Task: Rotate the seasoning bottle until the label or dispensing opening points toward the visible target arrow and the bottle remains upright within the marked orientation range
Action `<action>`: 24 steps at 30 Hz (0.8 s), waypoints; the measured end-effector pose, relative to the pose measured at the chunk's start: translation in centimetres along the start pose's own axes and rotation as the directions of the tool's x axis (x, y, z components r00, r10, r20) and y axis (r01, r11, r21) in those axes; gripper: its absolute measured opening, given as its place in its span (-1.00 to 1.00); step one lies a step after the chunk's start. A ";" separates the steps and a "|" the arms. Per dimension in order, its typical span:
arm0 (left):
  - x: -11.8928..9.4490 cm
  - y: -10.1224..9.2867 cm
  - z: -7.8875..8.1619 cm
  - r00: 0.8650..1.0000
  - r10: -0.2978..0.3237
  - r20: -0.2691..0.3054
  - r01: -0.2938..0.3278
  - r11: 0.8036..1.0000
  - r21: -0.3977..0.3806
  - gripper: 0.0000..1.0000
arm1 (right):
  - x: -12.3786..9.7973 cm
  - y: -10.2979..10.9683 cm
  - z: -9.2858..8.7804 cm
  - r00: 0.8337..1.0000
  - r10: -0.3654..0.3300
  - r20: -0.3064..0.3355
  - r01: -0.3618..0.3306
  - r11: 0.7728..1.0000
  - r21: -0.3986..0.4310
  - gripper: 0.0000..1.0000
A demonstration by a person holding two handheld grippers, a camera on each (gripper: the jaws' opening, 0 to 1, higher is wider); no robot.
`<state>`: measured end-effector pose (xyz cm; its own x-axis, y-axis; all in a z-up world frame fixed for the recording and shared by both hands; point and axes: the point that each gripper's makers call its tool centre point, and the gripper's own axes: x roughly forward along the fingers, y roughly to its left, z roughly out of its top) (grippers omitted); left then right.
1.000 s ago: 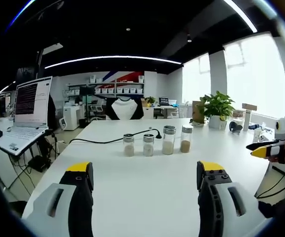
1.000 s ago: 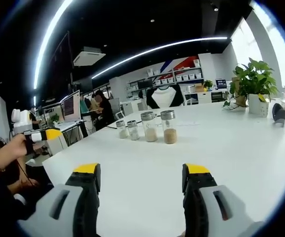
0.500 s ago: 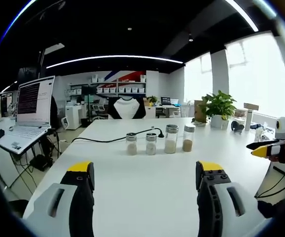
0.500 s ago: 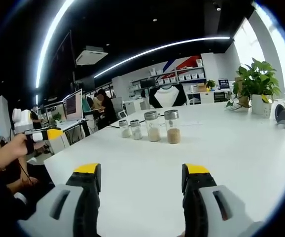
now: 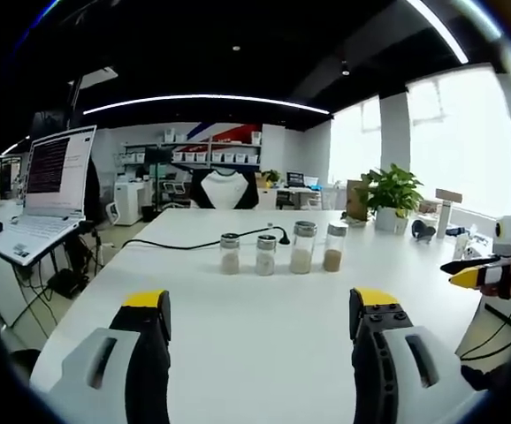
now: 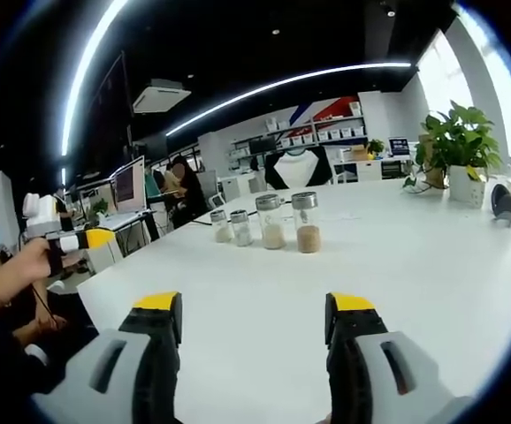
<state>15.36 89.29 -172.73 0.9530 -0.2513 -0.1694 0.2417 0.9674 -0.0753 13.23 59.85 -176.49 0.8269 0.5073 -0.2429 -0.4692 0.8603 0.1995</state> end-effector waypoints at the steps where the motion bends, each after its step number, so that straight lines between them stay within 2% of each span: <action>1: 0.1 -0.1 -0.1 1.000 -0.004 -0.004 0.004 1.000 0.004 0.77 | 0.0 0.0 0.0 1.000 0.001 0.004 -0.001 1.000 0.004 0.30; 7: 0.3 -0.4 -0.4 1.000 -0.011 -0.027 0.011 1.000 0.006 0.75 | 0.3 0.1 -0.2 1.000 0.008 0.004 -0.008 1.000 0.014 0.28; 13: 0.8 -1.0 -0.2 1.000 -0.024 -0.016 0.025 1.000 0.004 0.75 | 0.6 0.4 -0.1 1.000 0.018 0.002 -0.018 1.000 0.011 0.28; 24: 0.4 -0.1 -0.7 1.000 -0.010 -0.028 0.010 1.000 0.001 0.75 | 0.5 0.3 0.1 1.000 0.016 0.008 -0.016 1.000 0.015 0.28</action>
<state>15.61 89.02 -173.46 0.9451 -0.2614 -0.1959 0.2513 0.9650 -0.0755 13.55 60.34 -176.48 0.8219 0.5203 -0.2318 -0.4774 0.8513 0.2176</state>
